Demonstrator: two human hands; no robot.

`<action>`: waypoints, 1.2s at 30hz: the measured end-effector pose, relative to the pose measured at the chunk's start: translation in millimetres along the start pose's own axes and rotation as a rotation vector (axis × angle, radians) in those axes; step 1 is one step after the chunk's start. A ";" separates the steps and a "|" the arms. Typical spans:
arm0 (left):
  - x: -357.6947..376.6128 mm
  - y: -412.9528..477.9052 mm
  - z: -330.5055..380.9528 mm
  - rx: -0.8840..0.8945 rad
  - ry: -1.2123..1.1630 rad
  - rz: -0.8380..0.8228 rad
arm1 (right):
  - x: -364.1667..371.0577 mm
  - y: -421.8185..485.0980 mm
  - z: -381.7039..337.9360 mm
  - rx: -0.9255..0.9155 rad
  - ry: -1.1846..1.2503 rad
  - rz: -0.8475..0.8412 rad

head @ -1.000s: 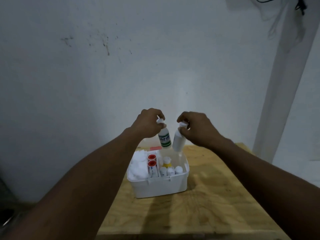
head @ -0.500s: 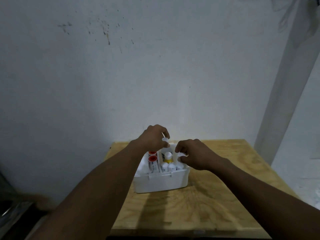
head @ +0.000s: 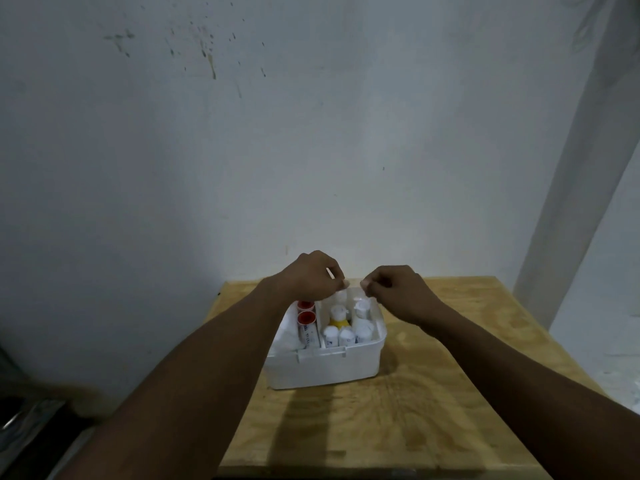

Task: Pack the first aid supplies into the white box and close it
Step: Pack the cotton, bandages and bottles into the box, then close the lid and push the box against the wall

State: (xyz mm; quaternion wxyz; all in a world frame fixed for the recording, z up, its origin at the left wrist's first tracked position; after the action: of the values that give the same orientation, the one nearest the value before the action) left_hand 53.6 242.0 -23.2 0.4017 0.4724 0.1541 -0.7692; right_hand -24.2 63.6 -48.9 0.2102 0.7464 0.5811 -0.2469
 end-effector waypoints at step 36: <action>-65.8 -81.2 -82.2 -0.553 -0.692 0.365 | -14.1 17.4 -17.1 0.414 0.499 -0.036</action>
State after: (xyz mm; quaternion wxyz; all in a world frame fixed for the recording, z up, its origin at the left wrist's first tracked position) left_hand 56.4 374.9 -20.4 0.6685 0.0832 0.1248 -0.7285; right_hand -8.0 59.0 -26.3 -0.0997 0.8003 0.5654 -0.1731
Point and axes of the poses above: each hand's wrist, its own y-axis towards the middle knuckle, its own x-axis out of the palm, z = x × y, the point moved 1 cm from there along y, towards the middle knuckle, and after that the axes turned 13 degrees about x, right-handed, at the moved point
